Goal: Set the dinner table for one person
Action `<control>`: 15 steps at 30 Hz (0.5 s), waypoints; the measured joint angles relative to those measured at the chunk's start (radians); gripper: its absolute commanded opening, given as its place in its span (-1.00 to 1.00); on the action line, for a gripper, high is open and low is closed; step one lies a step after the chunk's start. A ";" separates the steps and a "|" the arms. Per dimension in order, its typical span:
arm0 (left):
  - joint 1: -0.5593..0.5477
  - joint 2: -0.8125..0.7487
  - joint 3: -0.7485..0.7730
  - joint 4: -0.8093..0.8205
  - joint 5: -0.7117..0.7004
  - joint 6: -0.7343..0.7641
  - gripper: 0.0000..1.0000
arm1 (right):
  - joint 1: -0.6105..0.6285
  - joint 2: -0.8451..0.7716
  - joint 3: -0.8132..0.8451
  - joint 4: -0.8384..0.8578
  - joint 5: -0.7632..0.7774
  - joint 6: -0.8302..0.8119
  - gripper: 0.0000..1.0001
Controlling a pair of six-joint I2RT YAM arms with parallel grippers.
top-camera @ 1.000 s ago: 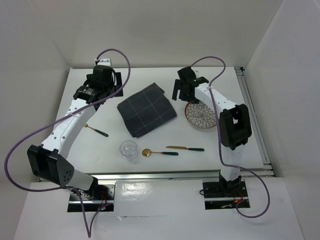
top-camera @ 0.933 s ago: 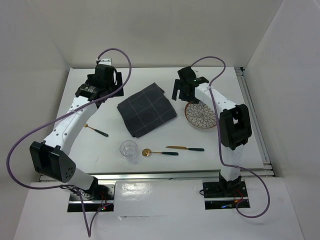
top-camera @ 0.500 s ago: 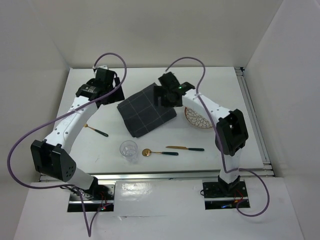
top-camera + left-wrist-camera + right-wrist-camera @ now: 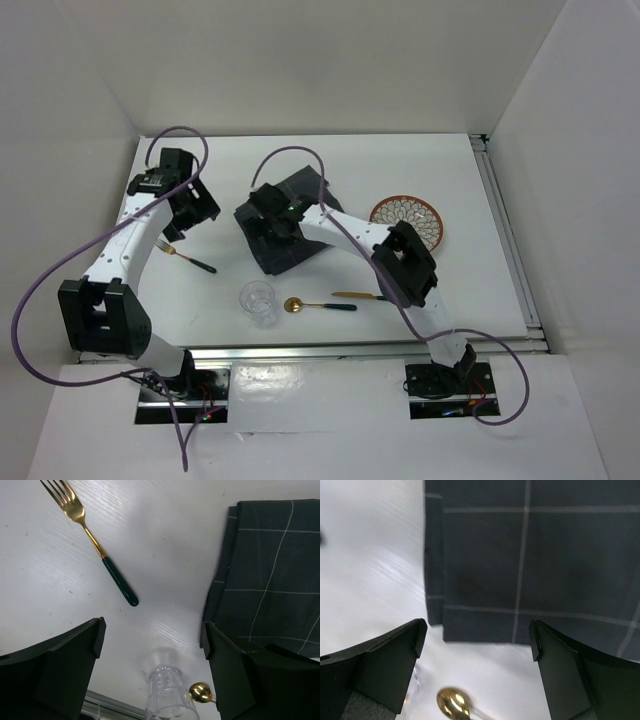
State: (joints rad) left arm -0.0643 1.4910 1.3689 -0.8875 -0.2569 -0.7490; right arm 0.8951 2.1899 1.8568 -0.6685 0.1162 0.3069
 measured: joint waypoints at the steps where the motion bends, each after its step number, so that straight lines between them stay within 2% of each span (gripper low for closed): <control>1: 0.015 0.001 -0.009 -0.003 0.012 -0.010 0.91 | 0.004 0.026 0.032 -0.001 -0.003 -0.010 0.93; 5: 0.070 0.002 -0.028 0.000 0.063 -0.015 0.91 | 0.020 0.108 0.134 -0.005 -0.010 -0.041 0.90; 9: 0.116 0.002 -0.038 0.009 0.112 -0.013 0.89 | 0.041 0.138 0.154 -0.010 -0.027 -0.073 0.78; 11: 0.131 0.003 -0.040 0.013 0.131 -0.011 0.89 | 0.050 0.146 0.154 -0.018 -0.038 -0.092 0.69; 13: 0.143 0.009 -0.040 0.020 0.146 -0.009 0.87 | 0.052 0.155 0.158 -0.026 -0.048 -0.105 0.50; 15: 0.148 0.014 -0.041 0.024 0.158 -0.008 0.87 | 0.056 0.166 0.159 -0.032 -0.051 -0.117 0.44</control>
State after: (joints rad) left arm 0.0834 1.5055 1.3281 -0.8635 -0.0990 -0.7574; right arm 0.9508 2.3554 2.0155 -0.7010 0.0654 0.1898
